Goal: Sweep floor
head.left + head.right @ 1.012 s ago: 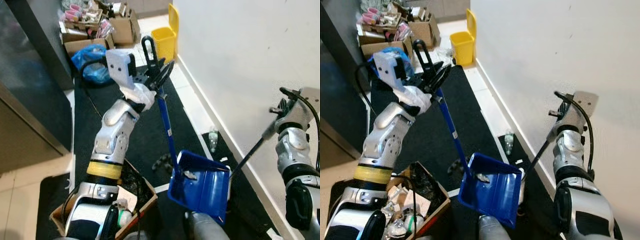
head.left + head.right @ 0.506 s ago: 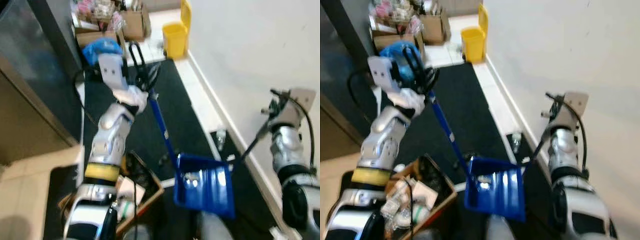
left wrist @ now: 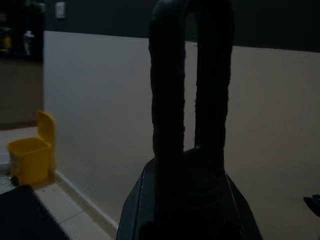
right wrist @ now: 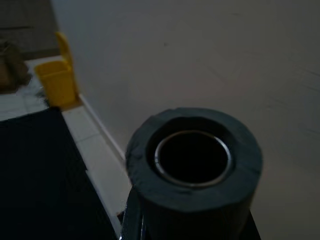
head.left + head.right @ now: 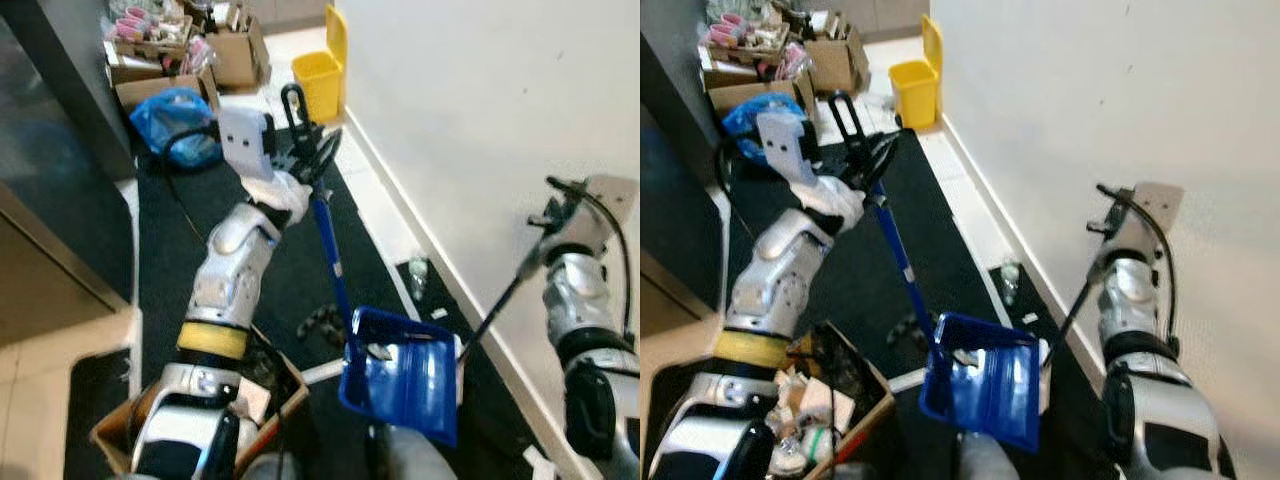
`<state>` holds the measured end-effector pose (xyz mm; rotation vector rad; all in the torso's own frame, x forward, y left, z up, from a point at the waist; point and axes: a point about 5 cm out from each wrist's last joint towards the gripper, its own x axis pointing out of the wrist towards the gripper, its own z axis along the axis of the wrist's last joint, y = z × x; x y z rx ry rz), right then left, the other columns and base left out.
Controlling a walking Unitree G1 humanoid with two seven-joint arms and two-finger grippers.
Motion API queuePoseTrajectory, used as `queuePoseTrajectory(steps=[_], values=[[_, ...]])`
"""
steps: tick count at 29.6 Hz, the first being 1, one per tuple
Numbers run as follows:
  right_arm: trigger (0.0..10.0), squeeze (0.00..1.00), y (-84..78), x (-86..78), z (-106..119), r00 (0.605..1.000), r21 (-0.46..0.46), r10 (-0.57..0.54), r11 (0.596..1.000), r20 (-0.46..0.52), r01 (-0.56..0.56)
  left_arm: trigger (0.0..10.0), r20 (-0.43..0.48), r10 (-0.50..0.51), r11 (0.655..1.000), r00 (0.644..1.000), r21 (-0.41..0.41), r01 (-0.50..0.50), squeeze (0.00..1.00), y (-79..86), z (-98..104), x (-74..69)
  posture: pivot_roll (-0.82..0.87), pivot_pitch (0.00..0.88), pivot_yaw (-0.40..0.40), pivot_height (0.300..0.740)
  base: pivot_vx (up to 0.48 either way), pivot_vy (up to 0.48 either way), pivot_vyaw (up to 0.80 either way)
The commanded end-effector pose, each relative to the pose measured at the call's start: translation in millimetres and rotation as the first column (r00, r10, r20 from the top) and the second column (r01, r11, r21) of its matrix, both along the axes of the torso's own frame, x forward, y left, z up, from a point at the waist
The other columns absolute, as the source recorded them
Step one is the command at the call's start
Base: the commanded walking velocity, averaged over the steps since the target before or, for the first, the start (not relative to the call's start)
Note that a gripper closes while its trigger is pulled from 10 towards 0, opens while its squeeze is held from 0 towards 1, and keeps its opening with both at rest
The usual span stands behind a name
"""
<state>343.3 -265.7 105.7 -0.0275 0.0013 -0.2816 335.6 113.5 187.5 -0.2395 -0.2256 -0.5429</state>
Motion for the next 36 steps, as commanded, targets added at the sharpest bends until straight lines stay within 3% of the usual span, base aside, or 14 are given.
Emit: queuePoseTrajectory(steps=[1, 6, 36], values=[[10.0, 0.00, -1.6, 1.9, 4.7, 1.000, 0.005, -0.007, 1.000, 0.016, 0.007, 10.0, -0.042, -0.030, 0.999, 0.999, 0.031, 0.031, 0.00, -7.7, -7.9, -0.8, 0.11, 0.000, -0.009, 0.740, -0.296, 0.000, 0.00], [10.0, 0.00, -0.8, 1.9, 4.1, 1.000, 0.007, -0.006, 1.000, 0.015, 0.006, 10.0, -0.020, -0.039, 0.999, 0.999, 0.012, 0.039, 0.00, -8.9, -6.7, -2.2, 0.11, 0.000, -0.007, 0.740, -0.448, 0.000, 0.00], [10.0, 0.00, 1.4, 1.6, 1.9, 1.000, 0.015, 0.000, 1.000, 0.009, 0.000, 10.0, -0.016, -0.047, 0.999, 0.999, -0.005, 0.047, 0.00, -12.4, -6.7, -4.2, 0.11, 0.013, -0.006, 0.740, 0.000, 0.000, -0.21]])
